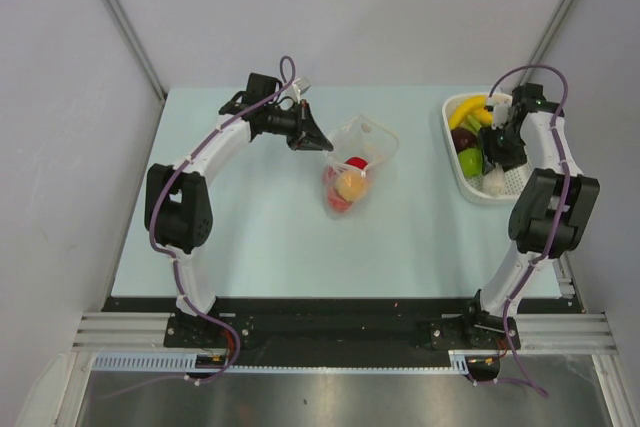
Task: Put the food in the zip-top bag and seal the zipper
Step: Adjust the fake vegetable in the bin, then pick up the fake fruit from the bin.
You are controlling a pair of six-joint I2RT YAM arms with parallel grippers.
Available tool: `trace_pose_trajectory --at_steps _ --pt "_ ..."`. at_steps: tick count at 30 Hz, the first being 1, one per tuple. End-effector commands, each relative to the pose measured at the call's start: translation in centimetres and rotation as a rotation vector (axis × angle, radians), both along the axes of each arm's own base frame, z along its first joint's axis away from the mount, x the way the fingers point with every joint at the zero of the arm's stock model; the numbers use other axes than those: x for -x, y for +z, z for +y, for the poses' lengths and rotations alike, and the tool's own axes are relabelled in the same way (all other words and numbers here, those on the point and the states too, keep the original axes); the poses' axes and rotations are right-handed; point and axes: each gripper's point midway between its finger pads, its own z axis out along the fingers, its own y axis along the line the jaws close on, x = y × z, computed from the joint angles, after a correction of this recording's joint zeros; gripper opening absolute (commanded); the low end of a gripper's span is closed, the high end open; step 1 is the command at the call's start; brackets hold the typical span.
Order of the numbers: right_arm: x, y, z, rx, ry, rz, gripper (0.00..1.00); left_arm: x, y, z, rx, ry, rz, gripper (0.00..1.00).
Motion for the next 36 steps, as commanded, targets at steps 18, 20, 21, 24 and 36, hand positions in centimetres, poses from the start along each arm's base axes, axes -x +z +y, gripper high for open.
trace_pose_trajectory --at_steps 18,20,21,24,36 --pt "-3.7 7.9 -0.8 -0.125 0.155 -0.322 0.93 -0.1 2.2 0.2 0.027 -0.03 -0.076 0.0" --pt "-4.4 7.2 0.6 -0.187 0.137 -0.324 0.88 -0.2 2.0 0.2 0.023 -0.03 -0.07 0.0" --pt "-4.5 6.8 1.0 -0.206 0.128 -0.313 0.86 -0.2 2.0 0.2 0.026 -0.032 -0.07 0.0" --pt "-5.6 4.6 1.6 -0.242 0.077 -0.285 0.81 -0.4 2.1 0.2 0.022 -0.028 -0.072 0.0" --pt "-8.1 -2.5 1.7 -0.158 0.094 -0.221 0.86 -0.7 1.9 0.8 0.014 -0.012 -0.067 0.0"
